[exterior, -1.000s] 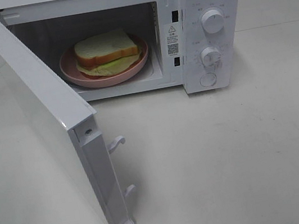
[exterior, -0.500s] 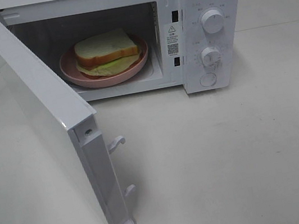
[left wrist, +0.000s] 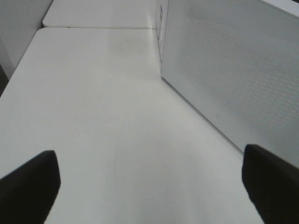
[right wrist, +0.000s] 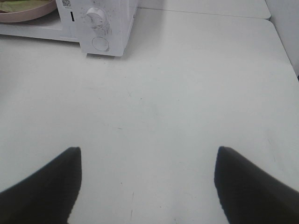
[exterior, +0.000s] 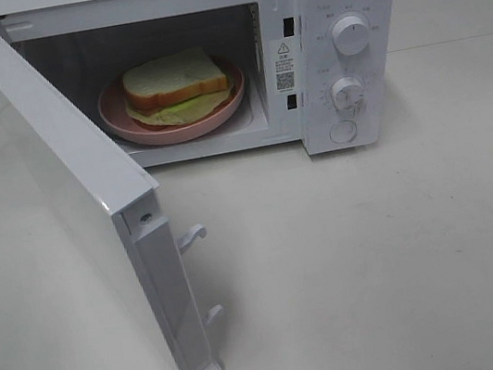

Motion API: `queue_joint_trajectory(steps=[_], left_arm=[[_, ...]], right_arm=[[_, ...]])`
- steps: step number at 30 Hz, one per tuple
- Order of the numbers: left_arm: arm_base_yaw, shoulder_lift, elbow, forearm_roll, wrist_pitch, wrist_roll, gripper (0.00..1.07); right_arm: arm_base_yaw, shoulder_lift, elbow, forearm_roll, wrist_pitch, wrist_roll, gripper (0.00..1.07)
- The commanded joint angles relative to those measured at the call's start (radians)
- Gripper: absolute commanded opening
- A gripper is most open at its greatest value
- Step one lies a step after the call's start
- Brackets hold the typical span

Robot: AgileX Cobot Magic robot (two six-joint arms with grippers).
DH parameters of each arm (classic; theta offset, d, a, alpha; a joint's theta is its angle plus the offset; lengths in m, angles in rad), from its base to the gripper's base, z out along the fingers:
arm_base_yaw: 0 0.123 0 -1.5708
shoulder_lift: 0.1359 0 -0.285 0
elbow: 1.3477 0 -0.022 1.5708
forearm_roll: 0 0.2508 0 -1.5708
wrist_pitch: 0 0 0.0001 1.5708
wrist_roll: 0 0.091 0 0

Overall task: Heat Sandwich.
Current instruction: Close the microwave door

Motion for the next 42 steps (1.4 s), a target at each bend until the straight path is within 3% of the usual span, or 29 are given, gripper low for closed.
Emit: queue_joint_trajectory(steps=[1,8,14,16,17,19,20,21,24,26,28,30,32,36,40,42], left_arm=[[0.000,-0.025,0.002,-0.010,-0.004,0.004,1.00],[0.000,0.006,-0.031,-0.020,-0.036,0.004,0.99],[0.000,0.112,-0.038,-0.021,-0.109,0.004,0.90],[0.000,0.171,-0.038,-0.031,-0.139,0.003,0.78],[0.000,0.171,-0.038,-0.031,-0.139,0.003,0.78],[0.000,0.211,-0.038,-0.046,-0.159,0.003,0.67],[0.000,0.245,-0.038,-0.053,-0.179,0.004,0.55],[0.000,0.245,-0.038,-0.053,-0.179,0.004,0.55],[0.000,0.313,-0.037,-0.051,-0.226,0.003,0.34],[0.000,0.332,-0.033,-0.051,-0.242,0.003,0.29],[0.000,0.365,-0.024,-0.050,-0.280,0.004,0.21],[0.000,0.414,0.000,-0.051,-0.351,0.004,0.05],[0.000,0.432,0.008,-0.051,-0.373,0.004,0.00],[0.000,0.489,0.041,-0.051,-0.477,0.025,0.00],[0.000,0.540,0.108,-0.057,-0.662,0.112,0.00],[0.000,0.551,0.125,-0.057,-0.708,0.127,0.00]], right_arm=[[-0.008,-0.026,0.000,0.000,-0.005,-0.005,0.76],[-0.008,-0.026,0.000,0.000,-0.005,-0.005,0.76],[-0.008,-0.026,0.000,0.000,-0.005,-0.005,0.76],[-0.008,-0.026,0.000,0.000,-0.005,-0.005,0.76],[-0.008,-0.026,0.000,0.000,-0.005,-0.005,0.76],[-0.008,-0.026,0.000,0.000,-0.005,-0.005,0.76],[-0.008,-0.026,0.000,0.000,-0.005,-0.005,0.76],[-0.008,-0.026,0.000,0.000,-0.005,-0.005,0.76],[-0.008,-0.026,0.000,0.000,-0.005,-0.005,0.76],[-0.008,-0.026,0.000,0.000,-0.005,-0.005,0.76],[-0.008,-0.026,0.000,0.000,-0.005,-0.005,0.76],[-0.008,-0.026,0.000,0.000,-0.005,-0.005,0.76],[-0.008,-0.026,0.000,0.000,-0.005,-0.005,0.76],[-0.008,-0.026,0.000,0.000,-0.005,-0.005,0.76],[-0.008,-0.026,0.000,0.000,-0.005,-0.005,0.76],[-0.008,-0.026,0.000,0.000,-0.005,-0.005,0.76]])
